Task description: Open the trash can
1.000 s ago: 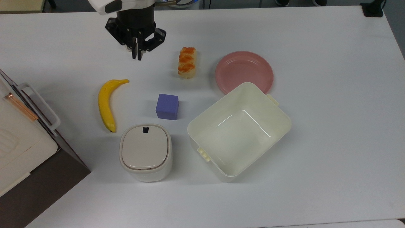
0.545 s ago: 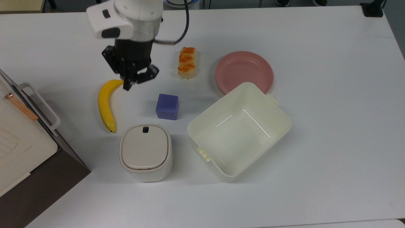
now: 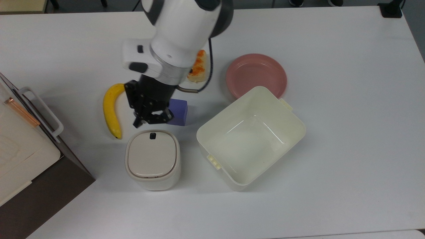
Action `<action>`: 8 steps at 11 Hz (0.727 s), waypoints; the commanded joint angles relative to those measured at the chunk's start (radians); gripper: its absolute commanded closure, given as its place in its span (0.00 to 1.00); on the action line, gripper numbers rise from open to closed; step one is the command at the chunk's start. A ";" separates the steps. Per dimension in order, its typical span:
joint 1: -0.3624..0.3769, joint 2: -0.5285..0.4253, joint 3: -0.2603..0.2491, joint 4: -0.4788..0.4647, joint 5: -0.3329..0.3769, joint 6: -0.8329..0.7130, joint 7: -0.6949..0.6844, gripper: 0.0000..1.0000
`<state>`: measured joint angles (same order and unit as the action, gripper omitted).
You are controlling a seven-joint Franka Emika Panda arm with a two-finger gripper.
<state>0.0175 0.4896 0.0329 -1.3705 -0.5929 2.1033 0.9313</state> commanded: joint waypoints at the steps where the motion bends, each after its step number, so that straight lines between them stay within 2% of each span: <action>1: 0.032 0.036 0.001 0.022 -0.091 0.000 0.110 1.00; 3: 0.038 0.056 0.022 0.021 -0.125 -0.002 0.124 1.00; 8: 0.038 0.069 0.025 0.021 -0.148 -0.003 0.129 1.00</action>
<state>0.0511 0.5483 0.0555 -1.3651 -0.7146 2.1034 1.0355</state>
